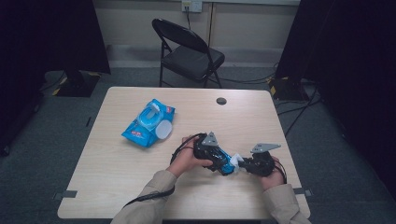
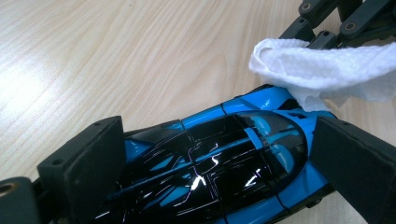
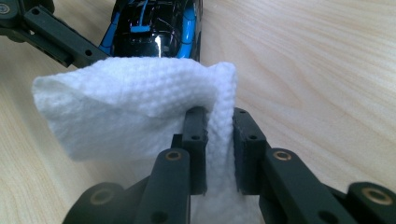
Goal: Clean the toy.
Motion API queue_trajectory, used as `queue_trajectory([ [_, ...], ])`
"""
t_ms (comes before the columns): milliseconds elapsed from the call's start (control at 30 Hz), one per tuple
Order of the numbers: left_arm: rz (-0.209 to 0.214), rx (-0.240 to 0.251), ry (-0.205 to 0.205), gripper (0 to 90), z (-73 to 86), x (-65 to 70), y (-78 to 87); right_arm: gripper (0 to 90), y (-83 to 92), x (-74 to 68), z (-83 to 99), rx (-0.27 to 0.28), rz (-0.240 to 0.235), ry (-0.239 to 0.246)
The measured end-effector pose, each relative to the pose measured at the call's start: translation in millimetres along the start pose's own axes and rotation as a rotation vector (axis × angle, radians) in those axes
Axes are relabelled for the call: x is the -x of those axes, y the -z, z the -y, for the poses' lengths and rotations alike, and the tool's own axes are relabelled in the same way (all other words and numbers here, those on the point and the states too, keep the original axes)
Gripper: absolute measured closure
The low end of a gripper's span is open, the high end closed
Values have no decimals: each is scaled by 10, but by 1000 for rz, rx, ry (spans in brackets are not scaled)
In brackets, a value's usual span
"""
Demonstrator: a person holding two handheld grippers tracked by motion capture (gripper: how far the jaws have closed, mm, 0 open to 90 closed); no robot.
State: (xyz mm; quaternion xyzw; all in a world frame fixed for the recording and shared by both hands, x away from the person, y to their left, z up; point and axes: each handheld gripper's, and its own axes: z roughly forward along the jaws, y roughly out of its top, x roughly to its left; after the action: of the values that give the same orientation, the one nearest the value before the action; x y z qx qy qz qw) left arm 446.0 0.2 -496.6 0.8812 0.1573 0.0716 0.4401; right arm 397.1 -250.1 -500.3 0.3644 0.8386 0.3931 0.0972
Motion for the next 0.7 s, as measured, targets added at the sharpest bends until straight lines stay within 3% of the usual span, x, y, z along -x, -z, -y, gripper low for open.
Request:
queue_trajectory([
  [233, -1, -11, -5, 32, -10, -2, 2, 782, -11, 20, 12, 5, -7, -7],
  [700, 1, -5, -3, 33, -5, 2, 0, 784, -28, 37, -28, -9, 30, -13],
])
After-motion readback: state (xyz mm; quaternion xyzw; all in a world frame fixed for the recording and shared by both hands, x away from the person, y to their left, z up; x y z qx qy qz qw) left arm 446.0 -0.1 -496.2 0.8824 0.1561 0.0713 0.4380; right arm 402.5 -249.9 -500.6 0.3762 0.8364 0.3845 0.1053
